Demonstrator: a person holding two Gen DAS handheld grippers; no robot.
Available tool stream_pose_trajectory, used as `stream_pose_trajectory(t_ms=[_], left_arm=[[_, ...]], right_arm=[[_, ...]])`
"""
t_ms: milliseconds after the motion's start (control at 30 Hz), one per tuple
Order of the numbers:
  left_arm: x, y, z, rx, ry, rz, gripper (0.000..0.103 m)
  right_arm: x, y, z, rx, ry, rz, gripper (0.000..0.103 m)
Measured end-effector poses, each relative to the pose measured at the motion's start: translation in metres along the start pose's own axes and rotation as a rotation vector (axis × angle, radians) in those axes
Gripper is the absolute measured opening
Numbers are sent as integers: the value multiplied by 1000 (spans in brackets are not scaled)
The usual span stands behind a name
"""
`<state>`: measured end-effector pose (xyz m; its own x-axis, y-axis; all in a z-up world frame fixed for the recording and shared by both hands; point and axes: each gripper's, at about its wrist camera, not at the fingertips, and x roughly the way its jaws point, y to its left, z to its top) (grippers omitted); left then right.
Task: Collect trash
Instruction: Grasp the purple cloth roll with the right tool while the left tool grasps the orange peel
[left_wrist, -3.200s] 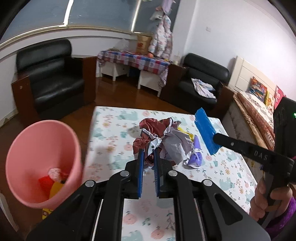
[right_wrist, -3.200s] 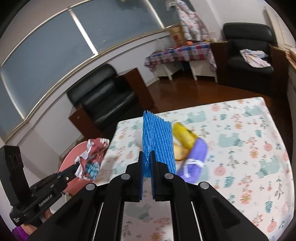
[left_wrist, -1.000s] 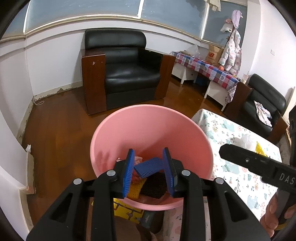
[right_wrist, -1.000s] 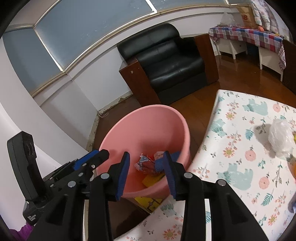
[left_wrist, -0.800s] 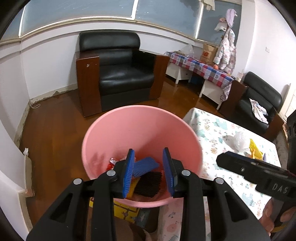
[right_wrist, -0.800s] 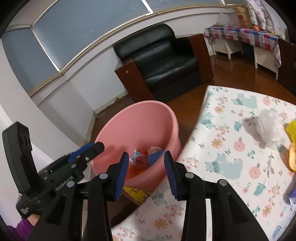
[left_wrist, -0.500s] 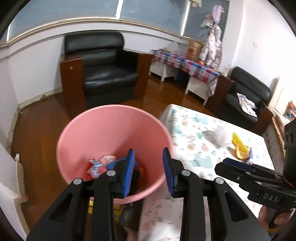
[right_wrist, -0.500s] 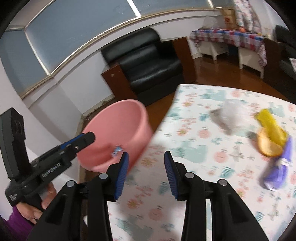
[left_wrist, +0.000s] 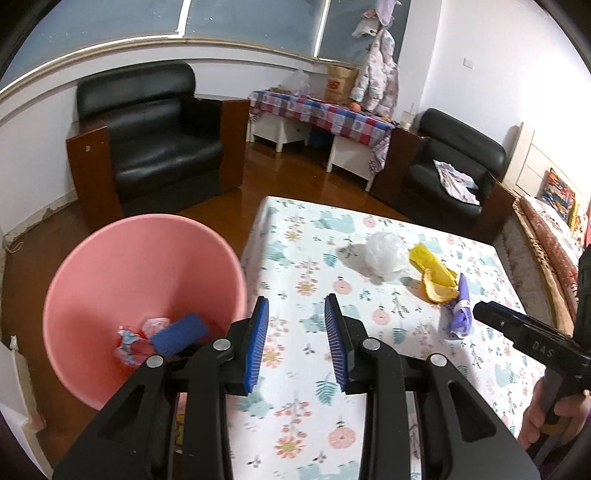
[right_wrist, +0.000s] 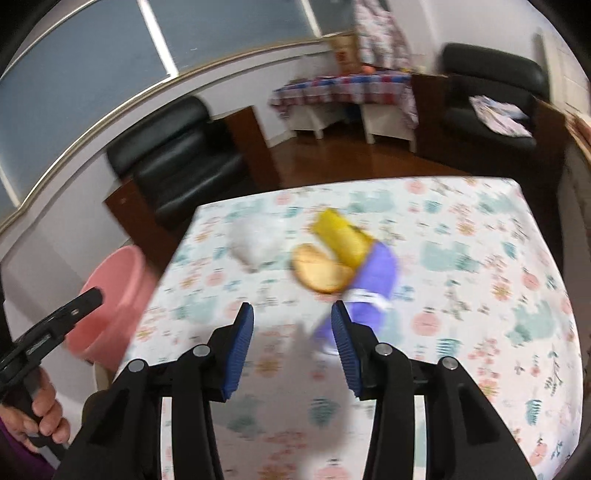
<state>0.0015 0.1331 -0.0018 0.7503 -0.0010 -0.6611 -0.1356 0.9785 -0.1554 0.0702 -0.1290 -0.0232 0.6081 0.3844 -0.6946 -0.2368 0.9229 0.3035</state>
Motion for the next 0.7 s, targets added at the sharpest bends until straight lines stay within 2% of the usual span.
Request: stream_pose_trajectory(t_ms=[133, 333, 500, 700], left_arm=[[10, -9, 1, 20, 19, -13, 31], [26, -19, 5, 51, 45, -26, 31], [39, -36, 11, 69, 66, -91, 31], [54, -67, 16, 130, 75, -156, 31]], right_arm=[[11, -22, 2, 63, 20, -24, 45], [35, -27, 5, 92, 52, -70, 51], [51, -27, 3, 91, 67, -94, 51], [54, -36, -2, 93, 57, -98, 39]])
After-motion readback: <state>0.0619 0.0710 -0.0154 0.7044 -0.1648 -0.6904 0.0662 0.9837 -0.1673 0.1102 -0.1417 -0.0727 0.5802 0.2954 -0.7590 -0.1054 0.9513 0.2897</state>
